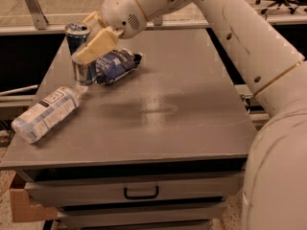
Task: Move redbull can near blue plastic bottle
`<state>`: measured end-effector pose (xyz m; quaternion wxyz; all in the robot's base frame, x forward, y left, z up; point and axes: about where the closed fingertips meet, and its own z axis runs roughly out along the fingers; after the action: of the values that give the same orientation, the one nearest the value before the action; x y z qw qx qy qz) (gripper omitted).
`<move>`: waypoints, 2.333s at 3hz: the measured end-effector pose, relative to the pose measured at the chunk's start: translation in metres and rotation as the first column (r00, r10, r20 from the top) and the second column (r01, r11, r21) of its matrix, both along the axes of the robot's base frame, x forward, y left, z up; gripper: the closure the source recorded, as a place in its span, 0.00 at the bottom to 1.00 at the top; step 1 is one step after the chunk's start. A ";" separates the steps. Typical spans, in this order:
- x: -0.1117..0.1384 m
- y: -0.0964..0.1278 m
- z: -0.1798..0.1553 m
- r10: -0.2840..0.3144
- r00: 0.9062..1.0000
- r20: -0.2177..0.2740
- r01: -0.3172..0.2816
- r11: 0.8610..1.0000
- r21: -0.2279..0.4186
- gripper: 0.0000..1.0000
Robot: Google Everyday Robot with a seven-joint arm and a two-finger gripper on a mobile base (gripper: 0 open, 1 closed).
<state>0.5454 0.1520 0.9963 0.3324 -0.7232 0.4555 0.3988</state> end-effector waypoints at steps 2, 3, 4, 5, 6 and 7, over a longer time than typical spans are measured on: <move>-0.037 0.026 -0.029 0.108 0.992 -0.071 -0.111 0.993 -0.044 1.00; -0.045 0.033 -0.050 0.120 0.990 -0.075 -0.126 0.988 -0.093 1.00; -0.044 0.036 -0.071 0.110 0.991 -0.075 -0.119 0.984 -0.129 1.00; -0.041 0.036 -0.080 0.077 0.995 -0.062 -0.085 0.987 -0.133 0.84; -0.037 0.035 -0.086 0.046 0.998 -0.049 -0.052 0.990 -0.131 0.59; -0.035 0.033 -0.088 0.028 0.999 -0.040 -0.033 0.991 -0.129 0.36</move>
Offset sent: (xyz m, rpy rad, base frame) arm -0.0537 0.0324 -0.0534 -0.1094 0.0924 0.1478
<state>0.5105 0.1854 0.9081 0.2699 -0.7423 0.4755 0.3874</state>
